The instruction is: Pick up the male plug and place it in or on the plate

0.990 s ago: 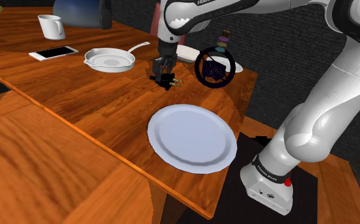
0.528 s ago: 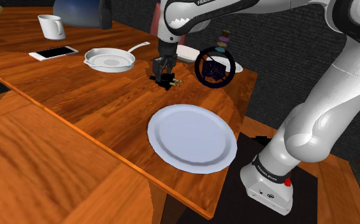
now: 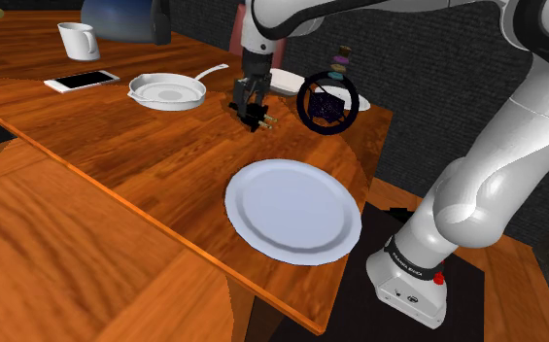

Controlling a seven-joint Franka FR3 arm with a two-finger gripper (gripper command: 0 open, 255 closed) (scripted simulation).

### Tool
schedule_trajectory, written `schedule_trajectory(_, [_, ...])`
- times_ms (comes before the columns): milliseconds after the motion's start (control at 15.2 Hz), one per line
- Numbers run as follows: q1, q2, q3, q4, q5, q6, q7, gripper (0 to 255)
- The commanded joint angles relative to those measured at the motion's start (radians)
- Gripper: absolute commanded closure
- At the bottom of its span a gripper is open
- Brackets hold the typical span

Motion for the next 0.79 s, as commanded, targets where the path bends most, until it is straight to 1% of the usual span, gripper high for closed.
schedule_trajectory(0, [-0.001, -0.007, -0.001, 0.019, 0.001, -0.026, -0.002, 255])
schedule_trajectory(594, [-0.001, -0.026, -0.001, 0.118, 0.002, -0.144, -0.003, 255])
schedule_trajectory(660, [-0.001, -0.027, -0.001, 0.123, 0.002, -0.151, -0.003, 255])
schedule_trajectory(726, [0.005, -0.060, 0.005, 0.086, 0.005, -0.146, 0.009, 255])
